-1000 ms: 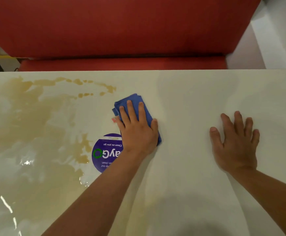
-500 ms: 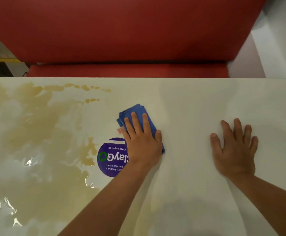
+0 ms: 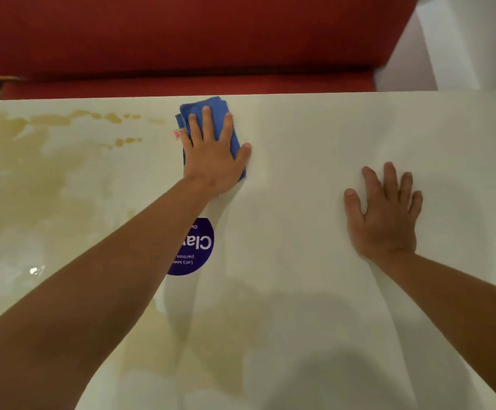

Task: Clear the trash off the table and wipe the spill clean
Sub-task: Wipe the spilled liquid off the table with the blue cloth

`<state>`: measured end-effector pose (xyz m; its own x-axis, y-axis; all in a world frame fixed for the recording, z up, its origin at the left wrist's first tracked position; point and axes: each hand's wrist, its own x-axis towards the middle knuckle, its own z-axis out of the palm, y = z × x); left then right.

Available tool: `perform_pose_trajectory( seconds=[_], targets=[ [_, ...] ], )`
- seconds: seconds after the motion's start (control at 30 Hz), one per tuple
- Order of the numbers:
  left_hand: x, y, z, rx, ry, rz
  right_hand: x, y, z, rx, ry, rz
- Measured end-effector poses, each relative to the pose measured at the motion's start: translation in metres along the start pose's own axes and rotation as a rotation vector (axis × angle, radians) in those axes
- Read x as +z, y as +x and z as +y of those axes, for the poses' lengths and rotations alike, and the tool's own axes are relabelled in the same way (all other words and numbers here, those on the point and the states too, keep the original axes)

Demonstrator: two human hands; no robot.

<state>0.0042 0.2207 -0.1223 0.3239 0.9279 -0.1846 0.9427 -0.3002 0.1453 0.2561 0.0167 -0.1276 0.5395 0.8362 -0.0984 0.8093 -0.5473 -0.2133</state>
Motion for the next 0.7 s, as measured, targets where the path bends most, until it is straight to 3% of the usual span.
perform_pose_trajectory(
  seconds=[0.13, 0.33, 0.5, 0.7],
  targets=[
    [0.024, -0.092, 0.027, 0.161, -0.005, 0.01, -0.001, 0.0, -0.001, -0.003, -0.002, -0.002],
    [0.055, -0.232, 0.062, 0.266, -0.001, -0.051, 0.0, 0.001, -0.001, 0.007, 0.0, -0.01],
    [0.047, -0.169, 0.056, 0.303, -0.027, -0.021, -0.001, 0.0, -0.002, 0.002, 0.007, -0.001],
    [0.026, -0.064, 0.049, 0.128, -0.034, -0.016, 0.0, -0.001, -0.002, 0.001, 0.026, 0.015]
  ],
)
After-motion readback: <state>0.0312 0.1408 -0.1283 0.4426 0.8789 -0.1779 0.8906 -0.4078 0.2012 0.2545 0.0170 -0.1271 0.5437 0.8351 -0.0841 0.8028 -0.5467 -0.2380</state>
